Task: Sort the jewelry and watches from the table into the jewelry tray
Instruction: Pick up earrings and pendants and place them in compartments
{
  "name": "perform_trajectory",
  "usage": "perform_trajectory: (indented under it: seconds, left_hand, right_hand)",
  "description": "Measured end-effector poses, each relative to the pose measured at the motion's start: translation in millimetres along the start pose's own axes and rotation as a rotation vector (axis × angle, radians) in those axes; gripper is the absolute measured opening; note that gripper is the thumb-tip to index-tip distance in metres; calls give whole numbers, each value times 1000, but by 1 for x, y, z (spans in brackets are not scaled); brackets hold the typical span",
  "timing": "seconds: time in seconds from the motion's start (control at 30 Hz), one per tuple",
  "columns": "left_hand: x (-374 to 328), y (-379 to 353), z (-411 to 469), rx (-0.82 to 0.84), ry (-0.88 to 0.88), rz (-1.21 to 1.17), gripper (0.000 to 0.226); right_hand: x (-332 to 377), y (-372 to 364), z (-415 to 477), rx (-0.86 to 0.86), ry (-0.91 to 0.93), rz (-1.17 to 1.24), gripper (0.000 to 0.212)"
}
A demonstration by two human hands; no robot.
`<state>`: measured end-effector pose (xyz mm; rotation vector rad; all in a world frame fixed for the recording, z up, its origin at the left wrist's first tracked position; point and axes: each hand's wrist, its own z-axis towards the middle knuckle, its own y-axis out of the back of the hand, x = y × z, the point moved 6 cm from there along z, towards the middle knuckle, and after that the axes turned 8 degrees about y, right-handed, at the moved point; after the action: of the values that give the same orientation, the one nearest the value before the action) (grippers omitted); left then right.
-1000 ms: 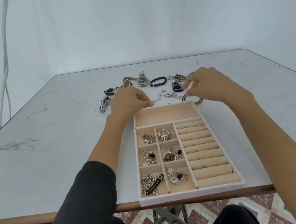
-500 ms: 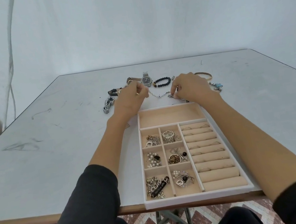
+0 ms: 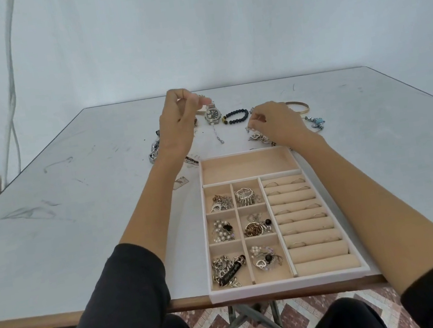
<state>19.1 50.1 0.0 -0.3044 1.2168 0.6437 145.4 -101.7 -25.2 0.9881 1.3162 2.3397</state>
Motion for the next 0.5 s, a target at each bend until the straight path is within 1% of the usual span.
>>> perform_trajectory:
  seconds: [0.13,0.2,0.3,0.5]
  left_hand:
    - [-7,3,-2,5,-11,-95,8]
    - [-10,4,-2,3,-13,-144,7]
    - [-11,7,-3,7,0,-206,8]
    - [-20,13,-11,-39,31,-327,7]
  right_hand:
    - [1,8,-2,-42,-58,334,14]
    - [2,9,-5,-34,-96,456,13]
    - [5,9,-7,-8,-119,582,10]
    - [13,11,-12,60,-120,803,21]
